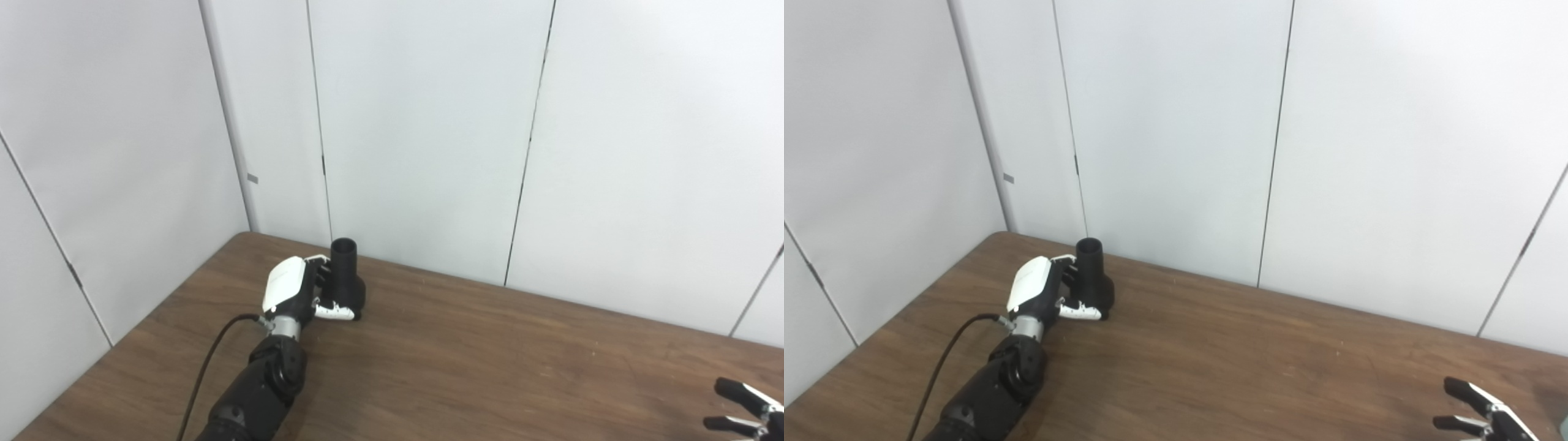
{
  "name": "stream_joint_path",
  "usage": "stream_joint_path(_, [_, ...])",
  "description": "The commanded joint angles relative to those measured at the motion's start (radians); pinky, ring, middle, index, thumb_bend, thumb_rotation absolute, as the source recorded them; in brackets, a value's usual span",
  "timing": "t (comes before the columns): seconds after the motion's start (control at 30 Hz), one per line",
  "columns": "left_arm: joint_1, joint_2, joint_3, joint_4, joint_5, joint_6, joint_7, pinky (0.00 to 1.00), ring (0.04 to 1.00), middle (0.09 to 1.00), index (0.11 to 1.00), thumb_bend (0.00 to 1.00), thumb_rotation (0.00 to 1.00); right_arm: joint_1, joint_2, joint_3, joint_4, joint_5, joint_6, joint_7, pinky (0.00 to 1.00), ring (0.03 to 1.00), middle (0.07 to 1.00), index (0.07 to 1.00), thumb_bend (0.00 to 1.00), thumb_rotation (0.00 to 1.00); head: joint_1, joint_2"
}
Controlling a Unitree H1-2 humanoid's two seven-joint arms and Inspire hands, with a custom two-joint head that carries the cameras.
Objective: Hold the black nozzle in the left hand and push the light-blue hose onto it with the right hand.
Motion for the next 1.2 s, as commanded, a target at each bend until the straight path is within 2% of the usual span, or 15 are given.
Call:
stream_joint_path(0.0, [0.006,-0.004,-0.04,0.027,0.03,0.015,-0.039,0.87,0.589,0.505,0.475,0.52,0.0,-0.019,-0.006,-0.011,-0.045,0.006,-0.006,-0.01,0.48,0.654,0.822,0.788,0.59,0.0,0.0,0.002])
stream_joint_path(0.17, [0.013,0.001,-0.077,0.011,0.025,0.017,-0.086,0.92,0.609,0.511,0.472,0.52,0.0,-0.021,0.001,-0.009,-0.046,0.002,-0.004,-0.013,0.47,0.653,0.824,0.787,0.58,0.0,-0.017,0.008])
stream_joint_path(0.33, [0.029,0.007,-0.122,-0.048,0.023,0.042,-0.158,0.96,0.619,0.506,0.476,0.52,0.0,-0.023,0.008,0.0,-0.047,-0.017,-0.014,-0.016,0.47,0.645,0.822,0.789,0.57,0.0,-0.056,0.019])
stream_joint_path(0.57, [0.055,0.017,-0.209,-0.202,-0.024,0.039,-0.371,1.0,0.642,0.496,0.483,0.53,0.0,-0.03,0.016,0.009,-0.053,-0.049,-0.018,-0.021,0.48,0.63,0.815,0.787,0.59,0.0,-0.144,0.046])
stream_joint_path(0.7, [0.056,0.007,-0.23,-0.271,-0.062,0.062,-0.467,1.0,0.651,0.493,0.484,0.53,0.0,-0.033,0.025,0.008,-0.064,-0.048,-0.005,-0.022,0.48,0.623,0.799,0.774,0.62,0.0,-0.187,0.057])
stream_joint_path(0.8, [0.056,-0.022,-0.25,-0.337,-0.097,0.082,-0.536,1.0,0.646,0.485,0.488,0.53,0.0,-0.032,0.043,0.007,-0.122,-0.054,0.105,-0.02,0.5,0.627,0.795,0.771,0.62,0.0,-0.228,0.068])
stream_joint_path(0.87, [0.06,-0.049,-0.261,-0.385,-0.111,0.091,-0.562,1.0,0.621,0.474,0.493,0.53,0.0,-0.032,0.048,0.005,-0.14,-0.054,0.142,-0.019,0.51,0.626,0.789,0.763,0.63,0.0,-0.245,0.073])
stream_joint_path(1.0, [0.065,-0.1,-0.284,-0.422,-0.102,0.093,-0.574,1.0,0.614,0.47,0.494,0.53,0.0,-0.035,0.051,0.009,-0.128,-0.053,0.103,-0.024,0.5,0.621,0.782,0.752,0.63,0.0,-0.285,0.08])
stream_joint_path(1.17, [0.074,-0.163,-0.331,-0.415,-0.078,0.042,-0.563,1.0,0.616,0.474,0.494,0.53,0.0,-0.043,0.052,0.015,-0.124,-0.077,0.077,-0.039,0.47,0.602,0.768,0.739,0.64,0.0,-0.324,0.09])
